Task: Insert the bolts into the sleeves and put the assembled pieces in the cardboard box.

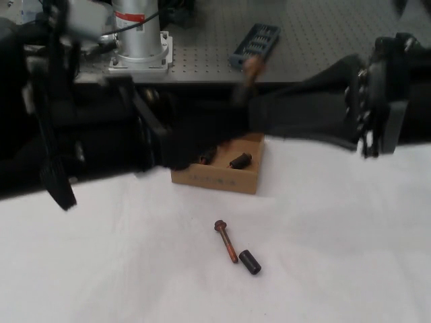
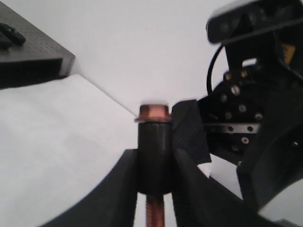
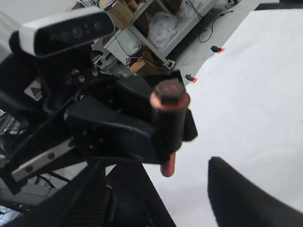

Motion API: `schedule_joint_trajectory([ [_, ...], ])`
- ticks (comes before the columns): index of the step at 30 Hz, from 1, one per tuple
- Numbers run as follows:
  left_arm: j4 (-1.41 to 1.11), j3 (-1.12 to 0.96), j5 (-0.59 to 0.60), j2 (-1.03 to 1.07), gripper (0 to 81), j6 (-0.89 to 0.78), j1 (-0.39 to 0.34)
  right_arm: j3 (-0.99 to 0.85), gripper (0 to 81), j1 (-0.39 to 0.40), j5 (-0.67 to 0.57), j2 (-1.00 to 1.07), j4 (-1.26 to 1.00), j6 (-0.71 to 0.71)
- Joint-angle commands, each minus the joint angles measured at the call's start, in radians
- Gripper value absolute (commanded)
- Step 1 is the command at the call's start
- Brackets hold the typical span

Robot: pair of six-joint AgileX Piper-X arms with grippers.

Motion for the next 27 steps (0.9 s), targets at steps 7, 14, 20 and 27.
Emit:
schedule_joint_trajectory([
  [7,-0.101,-0.012,-0.039,-0.009,0.6,-0.002,0.002,-0.003,49.0,-0.001,-0.017,-0.01,0.059,0.003],
  [14,-0.063,-0.012,-0.141,-0.002,0.6,0.099,0.05,-0.003,48.4,-0.014,-0.042,-0.015,0.216,-0.129],
  [20,-0.002,-0.059,-0.1,0.133,0.6,0.13,0.155,-0.003,42.8,-0.061,0.022,-0.015,0.39,-0.296],
  [27,0.076,-0.255,-0.048,0.45,0.6,0.187,0.219,-0.003,21.1,-0.171,0.198,-0.015,0.533,-0.463],
])
